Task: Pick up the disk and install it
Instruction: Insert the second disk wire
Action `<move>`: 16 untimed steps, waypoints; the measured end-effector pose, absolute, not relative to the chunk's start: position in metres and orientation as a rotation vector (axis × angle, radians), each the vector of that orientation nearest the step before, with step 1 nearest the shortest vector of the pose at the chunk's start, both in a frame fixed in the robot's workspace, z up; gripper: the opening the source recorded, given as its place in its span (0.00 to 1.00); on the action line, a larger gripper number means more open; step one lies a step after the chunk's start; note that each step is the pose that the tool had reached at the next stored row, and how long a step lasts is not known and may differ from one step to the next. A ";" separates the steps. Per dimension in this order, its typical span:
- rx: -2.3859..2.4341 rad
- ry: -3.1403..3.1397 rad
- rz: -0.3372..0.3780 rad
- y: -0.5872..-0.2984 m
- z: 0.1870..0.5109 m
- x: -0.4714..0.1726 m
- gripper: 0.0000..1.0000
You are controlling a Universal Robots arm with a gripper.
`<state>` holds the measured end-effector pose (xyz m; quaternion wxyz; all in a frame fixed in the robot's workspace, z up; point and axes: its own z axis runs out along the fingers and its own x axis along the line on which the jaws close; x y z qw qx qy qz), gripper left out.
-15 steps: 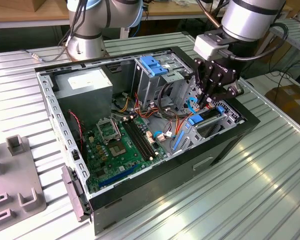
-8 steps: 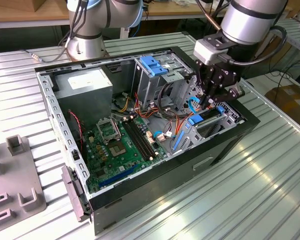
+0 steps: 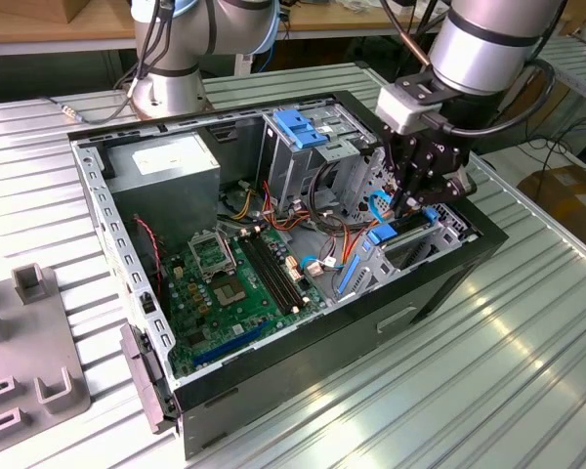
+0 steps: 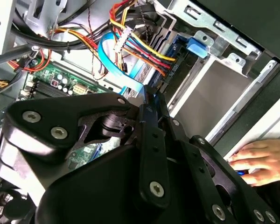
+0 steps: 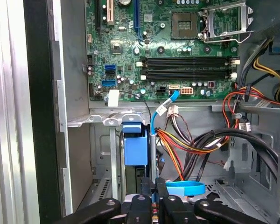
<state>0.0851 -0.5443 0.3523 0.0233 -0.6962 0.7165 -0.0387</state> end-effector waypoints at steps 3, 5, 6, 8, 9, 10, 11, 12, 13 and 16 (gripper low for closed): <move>-2.141 2.205 -0.140 -0.544 0.352 0.085 0.16; -2.131 2.195 -0.152 -0.545 0.352 0.084 0.16; -2.128 2.191 -0.153 -0.546 0.352 0.084 0.16; -2.128 2.185 -0.152 -0.548 0.352 0.082 0.16; -2.128 2.182 -0.151 -0.549 0.352 0.081 0.16; -2.127 2.179 -0.153 -0.550 0.352 0.080 0.16; -2.123 2.172 -0.162 -0.552 0.351 0.080 0.16; -2.119 2.169 -0.167 -0.553 0.351 0.080 0.16; -2.116 2.165 -0.171 -0.554 0.351 0.080 0.16; -2.111 2.159 -0.172 -0.555 0.351 0.079 0.16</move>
